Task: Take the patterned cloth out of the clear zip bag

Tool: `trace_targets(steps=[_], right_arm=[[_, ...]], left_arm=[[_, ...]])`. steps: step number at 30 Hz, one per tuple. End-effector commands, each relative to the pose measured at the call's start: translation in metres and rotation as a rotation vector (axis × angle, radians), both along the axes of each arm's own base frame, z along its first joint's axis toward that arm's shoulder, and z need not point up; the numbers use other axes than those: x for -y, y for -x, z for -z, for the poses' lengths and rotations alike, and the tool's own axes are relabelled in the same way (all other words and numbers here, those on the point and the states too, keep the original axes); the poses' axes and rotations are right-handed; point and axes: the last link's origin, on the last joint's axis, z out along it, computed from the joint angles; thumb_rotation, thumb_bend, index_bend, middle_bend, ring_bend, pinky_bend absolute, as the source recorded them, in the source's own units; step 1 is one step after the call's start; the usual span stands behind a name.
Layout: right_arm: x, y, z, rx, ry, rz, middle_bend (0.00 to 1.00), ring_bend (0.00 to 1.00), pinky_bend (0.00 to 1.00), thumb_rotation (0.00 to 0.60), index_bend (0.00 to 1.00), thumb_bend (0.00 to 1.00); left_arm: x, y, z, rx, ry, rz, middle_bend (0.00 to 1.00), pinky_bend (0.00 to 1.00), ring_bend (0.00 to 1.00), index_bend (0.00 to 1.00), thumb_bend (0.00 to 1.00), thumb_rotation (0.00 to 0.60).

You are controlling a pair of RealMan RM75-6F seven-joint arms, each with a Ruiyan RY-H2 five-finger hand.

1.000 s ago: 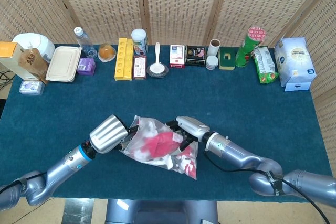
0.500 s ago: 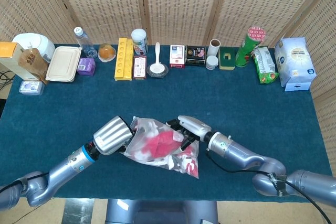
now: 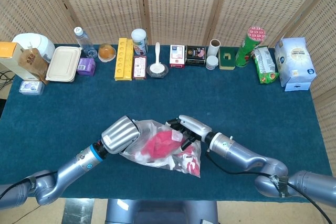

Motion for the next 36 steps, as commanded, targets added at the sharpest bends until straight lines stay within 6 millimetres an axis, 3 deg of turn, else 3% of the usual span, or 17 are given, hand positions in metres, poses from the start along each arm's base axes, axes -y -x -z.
trace_targets(steps=[1, 14, 26, 36], right_arm=[[0.001, 0.001, -0.001, 0.029, -0.003, 0.018, 0.9, 1.0, 1.0, 0.6, 0.81, 0.17], [0.009, 0.01, -0.004, 0.121, 0.001, 0.12, 0.9, 1.0, 1.0, 0.6, 0.81, 0.16], [0.007, 0.025, 0.014, 0.03, 0.047, 0.148, 0.9, 1.0, 1.0, 0.6, 0.8, 0.16], [0.005, 0.038, 0.043, -0.085, 0.084, 0.155, 0.9, 1.0, 1.0, 0.6, 0.8, 0.16]], left_arm=[[0.0, -0.003, 0.003, -0.005, 0.011, 0.002, 1.0, 0.98, 1.0, 0.62, 0.32, 0.6], [0.0, -0.008, 0.008, -0.029, -0.038, 0.048, 1.0, 1.0, 1.0, 0.87, 0.43, 0.6], [-0.011, 0.028, 0.008, -0.016, -0.074, 0.0, 1.0, 1.0, 1.0, 0.88, 0.43, 0.6], [-0.024, 0.051, 0.037, -0.043, -0.02, -0.028, 1.0, 1.0, 1.0, 0.89, 0.43, 0.6]])
